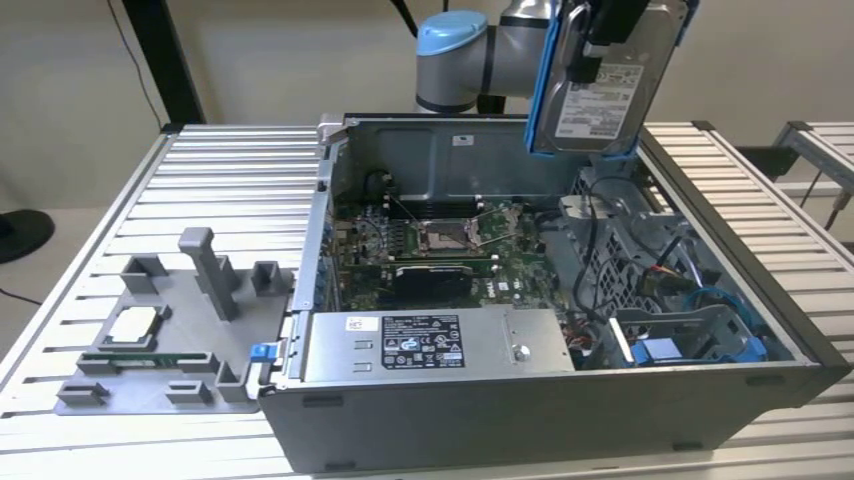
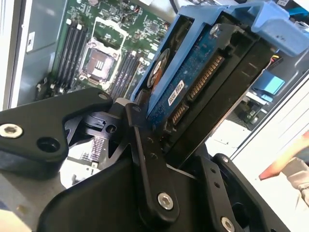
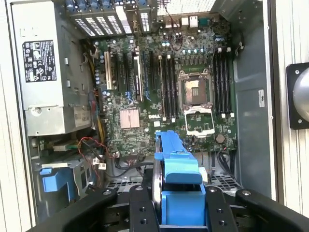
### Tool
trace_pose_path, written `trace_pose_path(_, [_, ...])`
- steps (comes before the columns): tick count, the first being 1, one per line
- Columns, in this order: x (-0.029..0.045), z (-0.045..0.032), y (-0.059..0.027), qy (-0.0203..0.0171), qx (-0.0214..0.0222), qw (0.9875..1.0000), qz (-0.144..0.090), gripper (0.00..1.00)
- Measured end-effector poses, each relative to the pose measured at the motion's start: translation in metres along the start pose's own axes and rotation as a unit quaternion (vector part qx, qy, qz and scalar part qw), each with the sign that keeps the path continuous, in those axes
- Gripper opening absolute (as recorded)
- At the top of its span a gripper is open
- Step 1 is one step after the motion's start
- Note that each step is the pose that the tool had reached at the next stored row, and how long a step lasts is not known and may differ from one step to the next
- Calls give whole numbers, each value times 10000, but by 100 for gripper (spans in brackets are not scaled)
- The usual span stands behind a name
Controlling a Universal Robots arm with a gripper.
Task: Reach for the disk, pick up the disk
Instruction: 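Pick up the disk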
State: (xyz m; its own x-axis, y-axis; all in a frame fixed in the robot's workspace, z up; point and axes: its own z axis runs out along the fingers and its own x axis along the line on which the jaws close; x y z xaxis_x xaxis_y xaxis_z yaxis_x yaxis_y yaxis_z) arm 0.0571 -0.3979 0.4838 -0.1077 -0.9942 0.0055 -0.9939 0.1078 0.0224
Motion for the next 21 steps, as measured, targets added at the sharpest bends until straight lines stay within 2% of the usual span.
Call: trace_pose_path(21, [141,-1,-42,1,0,10000,0,0])
